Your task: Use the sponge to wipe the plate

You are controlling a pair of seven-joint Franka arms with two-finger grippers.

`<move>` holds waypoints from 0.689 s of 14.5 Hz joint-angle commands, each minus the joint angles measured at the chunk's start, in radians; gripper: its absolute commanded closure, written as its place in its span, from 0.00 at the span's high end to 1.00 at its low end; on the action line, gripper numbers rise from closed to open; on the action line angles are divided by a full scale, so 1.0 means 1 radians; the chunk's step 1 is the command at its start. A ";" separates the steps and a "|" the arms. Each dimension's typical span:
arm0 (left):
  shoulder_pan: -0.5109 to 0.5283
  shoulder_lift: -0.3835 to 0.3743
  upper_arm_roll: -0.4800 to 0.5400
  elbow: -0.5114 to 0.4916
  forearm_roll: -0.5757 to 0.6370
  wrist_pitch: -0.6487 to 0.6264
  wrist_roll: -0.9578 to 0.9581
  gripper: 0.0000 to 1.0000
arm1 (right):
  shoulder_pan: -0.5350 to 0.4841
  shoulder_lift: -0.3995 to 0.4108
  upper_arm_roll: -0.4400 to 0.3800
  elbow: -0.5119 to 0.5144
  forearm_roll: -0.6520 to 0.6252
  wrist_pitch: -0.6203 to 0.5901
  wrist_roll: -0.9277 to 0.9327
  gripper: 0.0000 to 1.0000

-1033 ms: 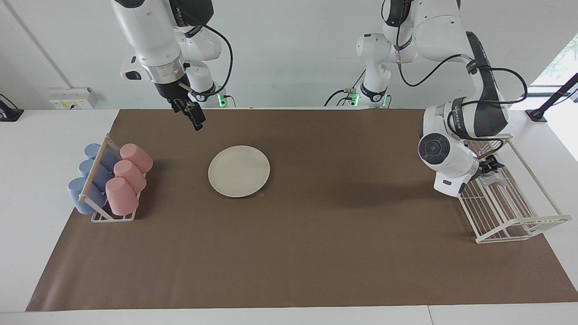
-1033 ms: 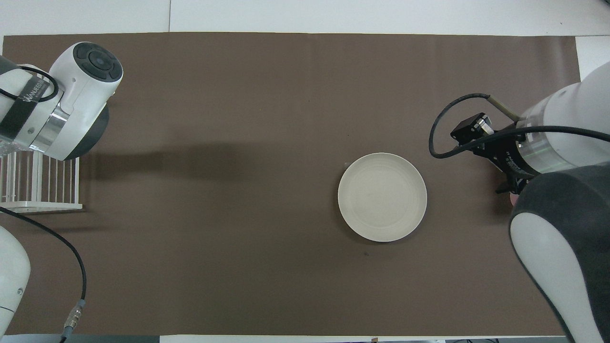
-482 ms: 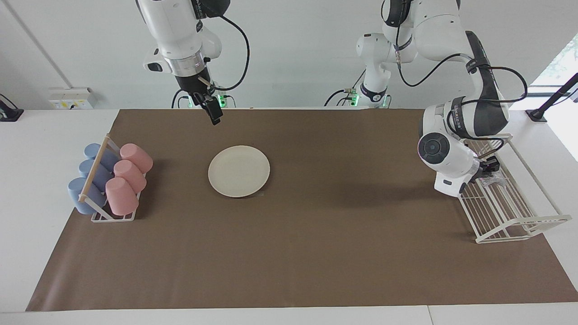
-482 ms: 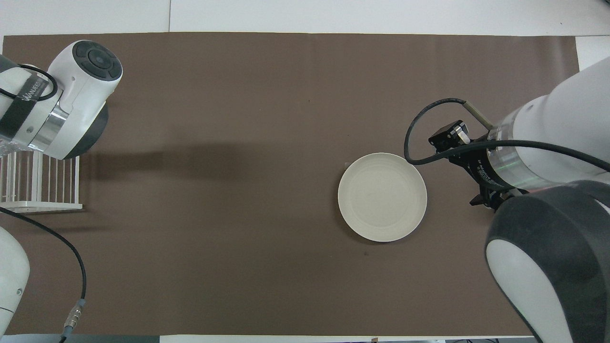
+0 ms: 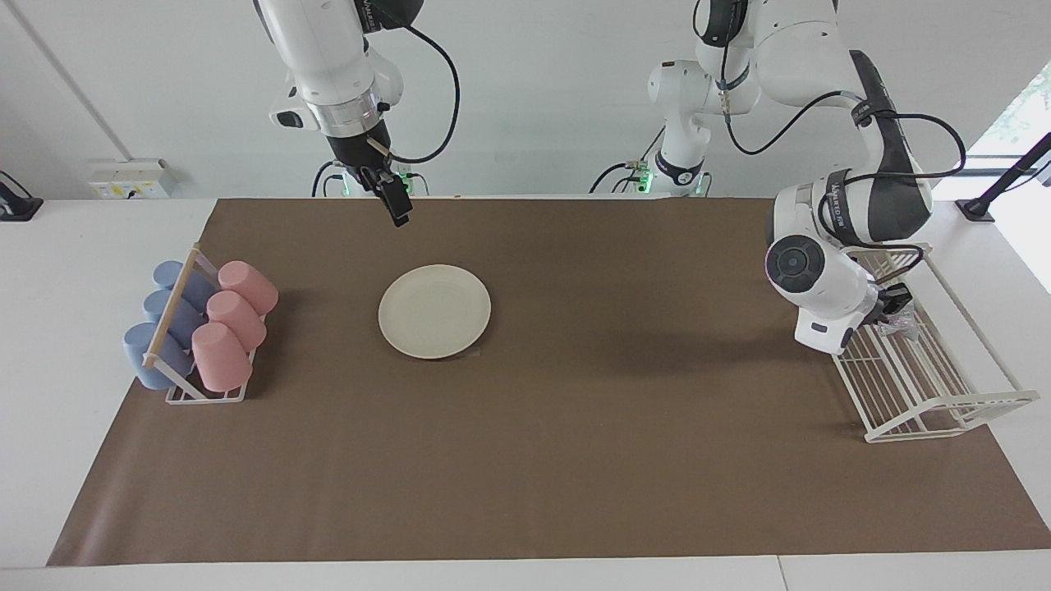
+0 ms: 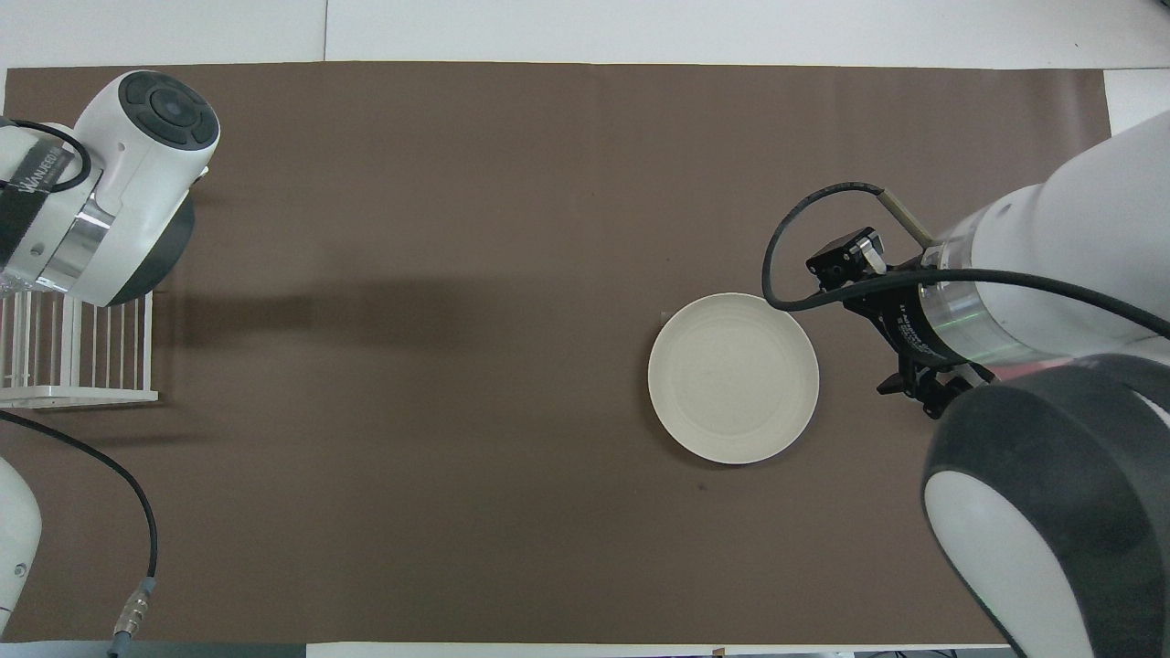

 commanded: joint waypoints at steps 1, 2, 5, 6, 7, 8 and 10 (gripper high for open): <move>0.017 -0.059 0.005 0.059 -0.170 -0.061 0.035 0.00 | -0.009 -0.015 0.005 -0.018 0.064 0.066 0.070 1.00; 0.019 -0.060 0.010 0.116 -0.251 -0.116 0.035 0.00 | -0.007 -0.011 0.005 -0.009 0.066 0.083 0.114 1.00; 0.034 -0.063 0.022 0.263 -0.575 -0.266 0.031 0.00 | 0.022 0.006 0.011 0.017 0.069 0.109 0.283 1.00; 0.075 -0.085 0.024 0.272 -0.687 -0.302 0.029 0.00 | 0.045 0.014 0.011 0.022 0.069 0.110 0.317 1.00; 0.107 -0.134 0.027 0.273 -0.815 -0.328 0.027 0.00 | 0.063 0.020 0.013 0.030 0.069 0.113 0.381 0.99; 0.136 -0.177 0.028 0.268 -0.920 -0.339 0.027 0.00 | 0.105 0.050 0.013 0.068 0.069 0.111 0.471 0.99; 0.204 -0.208 0.024 0.247 -1.097 -0.386 0.034 0.00 | 0.177 0.148 0.013 0.201 0.066 0.106 0.678 0.99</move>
